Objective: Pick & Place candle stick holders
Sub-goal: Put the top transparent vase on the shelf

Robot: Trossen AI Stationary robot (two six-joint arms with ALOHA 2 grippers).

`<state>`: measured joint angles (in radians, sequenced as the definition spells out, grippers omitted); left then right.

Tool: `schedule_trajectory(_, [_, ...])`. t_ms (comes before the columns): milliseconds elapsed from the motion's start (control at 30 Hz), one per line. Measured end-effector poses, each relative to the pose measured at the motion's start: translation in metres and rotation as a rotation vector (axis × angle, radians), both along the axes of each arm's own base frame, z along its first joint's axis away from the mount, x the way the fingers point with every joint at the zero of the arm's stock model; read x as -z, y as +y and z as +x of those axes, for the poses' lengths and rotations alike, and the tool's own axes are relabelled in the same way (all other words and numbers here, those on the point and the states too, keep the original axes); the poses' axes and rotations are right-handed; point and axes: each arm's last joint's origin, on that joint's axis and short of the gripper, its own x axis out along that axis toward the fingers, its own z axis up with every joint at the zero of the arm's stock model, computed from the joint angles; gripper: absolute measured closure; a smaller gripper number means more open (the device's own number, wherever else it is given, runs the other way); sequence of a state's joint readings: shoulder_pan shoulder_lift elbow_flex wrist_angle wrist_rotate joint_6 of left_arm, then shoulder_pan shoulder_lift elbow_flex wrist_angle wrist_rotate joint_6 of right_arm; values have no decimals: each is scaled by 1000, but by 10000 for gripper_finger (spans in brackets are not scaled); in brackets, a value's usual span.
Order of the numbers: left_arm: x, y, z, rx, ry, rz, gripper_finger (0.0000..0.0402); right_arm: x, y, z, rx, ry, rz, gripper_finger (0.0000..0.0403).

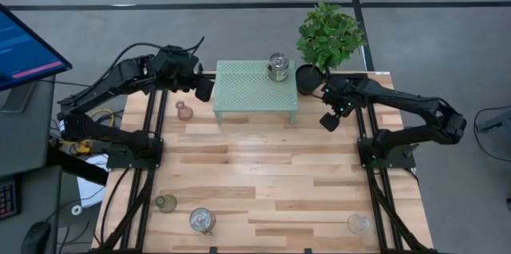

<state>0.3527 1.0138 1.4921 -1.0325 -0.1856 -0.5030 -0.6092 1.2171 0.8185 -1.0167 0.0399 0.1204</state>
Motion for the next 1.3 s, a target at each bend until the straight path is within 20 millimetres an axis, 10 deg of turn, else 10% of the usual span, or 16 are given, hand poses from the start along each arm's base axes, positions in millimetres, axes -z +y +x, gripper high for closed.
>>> schedule_trajectory(333, [0,0,0,-2,-2,-3,196,0,1,-1,-24,15,0,256])
schedule_trajectory(1000, [0,0,0,-5,-5,-8,196,-5,34,14,-60,-31,116,260])
schedule_trajectory(1300, [0,0,0,-5,-5,-8,196,-41,68,44,-158,-155,124,260])
